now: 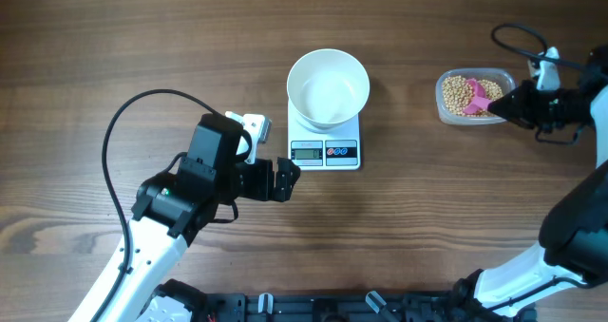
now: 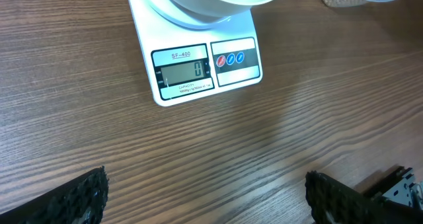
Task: Scoop item into bowl and weigh 150g on scale
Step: 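Drag the pink scoop through the soybeans to fill it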
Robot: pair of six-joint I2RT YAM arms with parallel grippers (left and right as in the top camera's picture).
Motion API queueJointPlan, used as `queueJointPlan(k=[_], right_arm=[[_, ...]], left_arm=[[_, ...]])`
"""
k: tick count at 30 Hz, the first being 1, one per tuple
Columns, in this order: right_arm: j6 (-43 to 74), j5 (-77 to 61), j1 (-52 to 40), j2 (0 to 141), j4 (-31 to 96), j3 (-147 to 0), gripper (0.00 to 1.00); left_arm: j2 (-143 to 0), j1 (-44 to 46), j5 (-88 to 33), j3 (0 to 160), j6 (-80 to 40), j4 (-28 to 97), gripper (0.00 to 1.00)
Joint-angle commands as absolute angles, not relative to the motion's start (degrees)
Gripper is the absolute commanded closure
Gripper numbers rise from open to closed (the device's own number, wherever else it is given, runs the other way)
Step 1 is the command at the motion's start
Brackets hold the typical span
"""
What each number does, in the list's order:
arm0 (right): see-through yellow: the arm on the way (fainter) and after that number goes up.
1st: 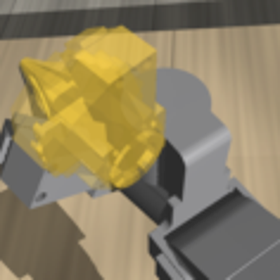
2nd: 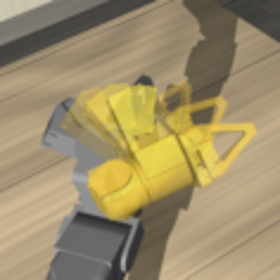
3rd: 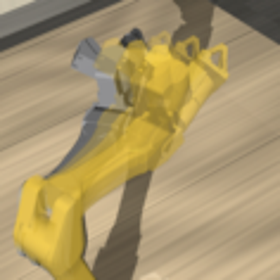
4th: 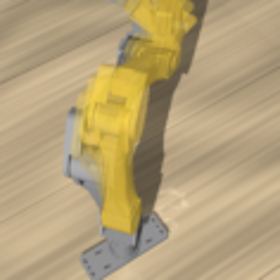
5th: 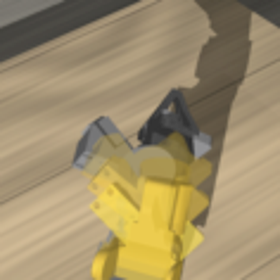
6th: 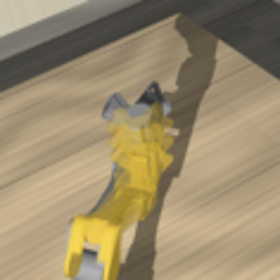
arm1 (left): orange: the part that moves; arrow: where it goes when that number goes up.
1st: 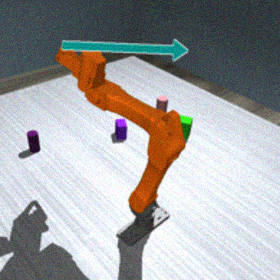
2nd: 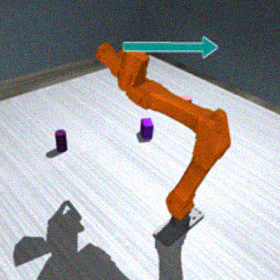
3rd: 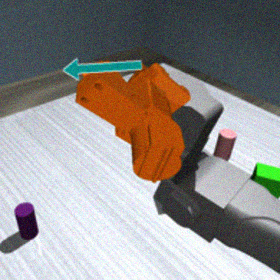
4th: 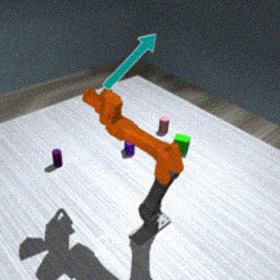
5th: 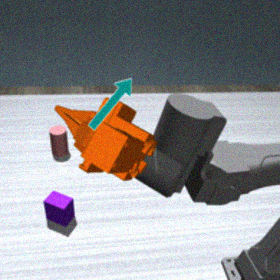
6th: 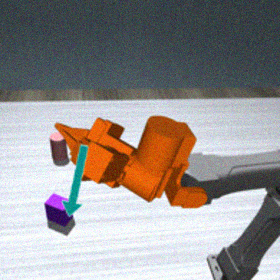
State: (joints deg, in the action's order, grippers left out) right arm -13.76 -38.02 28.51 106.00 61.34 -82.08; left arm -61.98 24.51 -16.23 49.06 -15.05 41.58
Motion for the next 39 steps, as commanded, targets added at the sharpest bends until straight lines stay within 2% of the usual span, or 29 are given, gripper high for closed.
queueJointPlan(k=[1, 20, 31, 39], right_arm=[[-14.63, -44.03, 30.17, 107.50, 61.34, -81.01, 0.96], [-14.33, -51.18, 31.53, 108.40, 59.96, -79.11, 0.96], [-15.09, -51.46, 36.29, 108.44, 60.88, -79.09, 0.96], [-18.02, -57.32, 40.27, 108.44, 65.34, -79.09, 0.96]], left_arm=[[-62.11, 24.14, -16.91, 49.63, -13.87, 41.41, 0.00], [-62.11, 24.14, -16.91, 49.63, -13.87, 41.41, 0.00], [-62.11, 24.14, -16.91, 49.63, -13.87, 41.41, 0.00], [-62.11, 24.14, -16.91, 49.63, -13.87, 41.41, 0.00]])
